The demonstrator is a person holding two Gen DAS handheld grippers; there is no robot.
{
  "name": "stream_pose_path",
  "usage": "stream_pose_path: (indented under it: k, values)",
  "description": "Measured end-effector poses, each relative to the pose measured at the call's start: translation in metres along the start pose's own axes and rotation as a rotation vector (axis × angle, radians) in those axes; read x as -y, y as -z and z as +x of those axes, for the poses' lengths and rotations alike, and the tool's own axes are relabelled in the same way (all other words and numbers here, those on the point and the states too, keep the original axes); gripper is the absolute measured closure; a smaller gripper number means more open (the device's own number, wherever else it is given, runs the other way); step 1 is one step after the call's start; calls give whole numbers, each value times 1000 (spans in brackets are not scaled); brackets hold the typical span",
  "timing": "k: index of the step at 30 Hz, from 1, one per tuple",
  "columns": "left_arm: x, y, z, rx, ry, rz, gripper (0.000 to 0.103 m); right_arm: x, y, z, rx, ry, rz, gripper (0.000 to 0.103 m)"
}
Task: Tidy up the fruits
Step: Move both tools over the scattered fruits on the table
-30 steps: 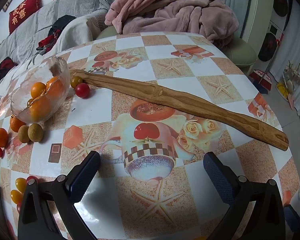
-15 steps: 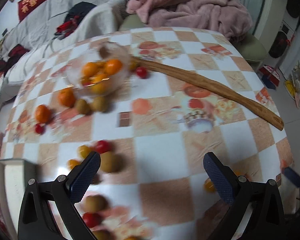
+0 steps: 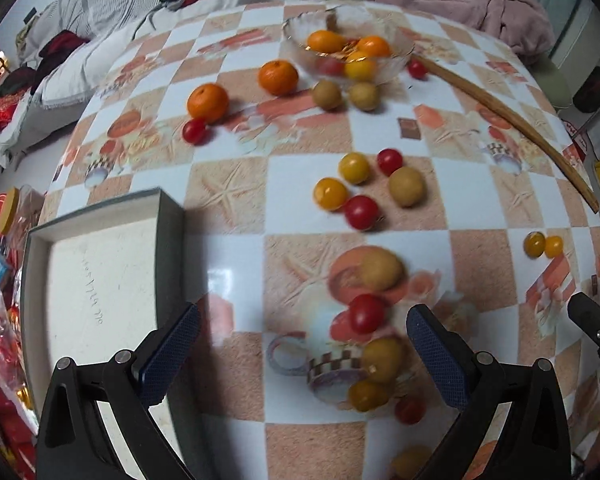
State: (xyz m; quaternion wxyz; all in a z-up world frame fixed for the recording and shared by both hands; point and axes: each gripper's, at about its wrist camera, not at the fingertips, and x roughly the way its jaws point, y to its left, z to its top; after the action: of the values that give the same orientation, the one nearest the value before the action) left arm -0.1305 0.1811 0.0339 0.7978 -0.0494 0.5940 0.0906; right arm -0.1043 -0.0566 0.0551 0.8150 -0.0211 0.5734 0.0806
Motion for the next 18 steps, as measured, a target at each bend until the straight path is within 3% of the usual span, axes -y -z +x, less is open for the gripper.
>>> stream_pose_path:
  k: [18]
  values:
    - [16, -9, -3, 6, 32, 28, 0, -1, -2, -3, -28, -2, 18, 0]
